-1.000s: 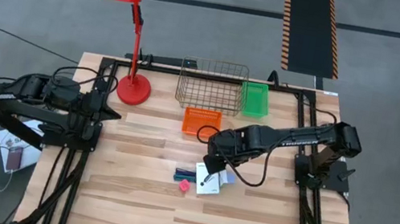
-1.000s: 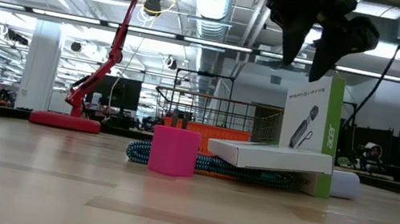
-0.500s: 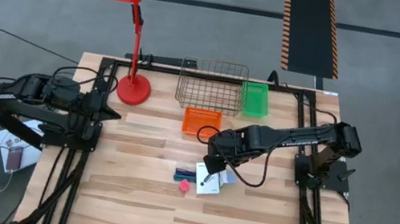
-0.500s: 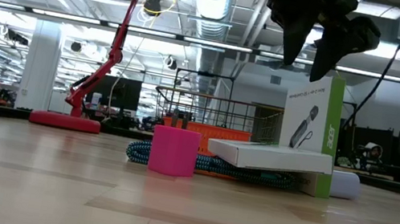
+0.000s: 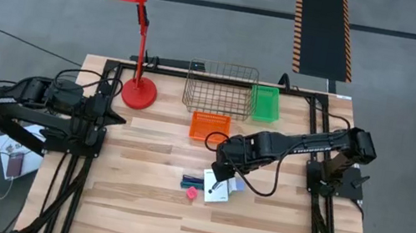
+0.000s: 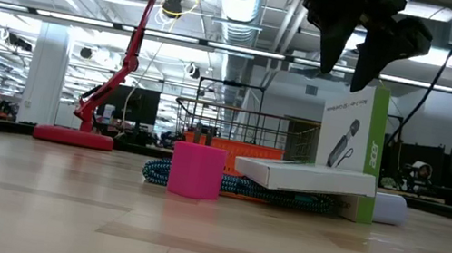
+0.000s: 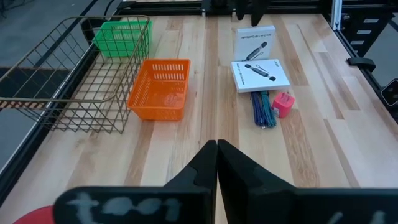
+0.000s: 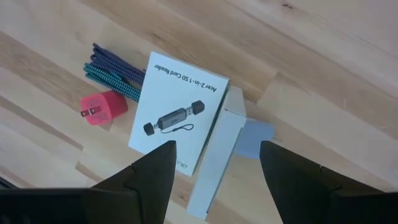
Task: Pick and place items into bin
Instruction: Put the right card reader box into the gold wire basket
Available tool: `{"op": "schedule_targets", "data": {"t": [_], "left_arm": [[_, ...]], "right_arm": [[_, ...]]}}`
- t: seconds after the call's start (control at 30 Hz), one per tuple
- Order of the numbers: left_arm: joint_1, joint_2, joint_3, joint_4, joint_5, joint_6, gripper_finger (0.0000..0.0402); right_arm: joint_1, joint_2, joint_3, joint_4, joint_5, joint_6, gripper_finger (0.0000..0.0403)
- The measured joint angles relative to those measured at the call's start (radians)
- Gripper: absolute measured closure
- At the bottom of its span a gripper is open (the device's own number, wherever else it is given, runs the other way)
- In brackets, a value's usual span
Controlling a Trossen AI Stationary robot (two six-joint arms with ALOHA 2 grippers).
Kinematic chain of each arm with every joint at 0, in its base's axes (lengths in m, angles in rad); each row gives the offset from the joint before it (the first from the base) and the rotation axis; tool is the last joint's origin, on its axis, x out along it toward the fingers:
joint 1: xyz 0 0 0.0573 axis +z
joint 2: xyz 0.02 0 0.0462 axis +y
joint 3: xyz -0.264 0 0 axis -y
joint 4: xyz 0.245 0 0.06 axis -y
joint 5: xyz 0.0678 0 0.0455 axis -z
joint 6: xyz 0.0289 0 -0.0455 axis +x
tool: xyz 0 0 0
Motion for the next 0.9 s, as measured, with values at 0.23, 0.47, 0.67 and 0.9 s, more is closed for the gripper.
{"op": "schedule_targets", "data": {"t": [0.23, 0.47, 0.67, 0.9], "left_arm": [[0.0, 0.0, 0.0, 0.0, 0.0, 0.001, 0.0401], [0.0, 0.0, 0.0, 0.0, 0.0, 0.004, 0.0401], [0.0, 0.0, 0.0, 0.0, 0.0, 0.007, 0.0401], [0.0, 0.0, 0.0, 0.0, 0.0, 0.007, 0.0401]], "right_arm": [[0.002, 0.0, 0.0, 0.0, 0.0, 0.0, 0.0175], [0.005, 0.0, 0.0, 0.001, 0.004, 0.0, 0.0175], [0.005, 0.0, 0.0, 0.0, 0.004, -0.001, 0.0175], [0.0, 0.026, 0.0, 0.014, 0.0, -0.01, 0.0175]]}}
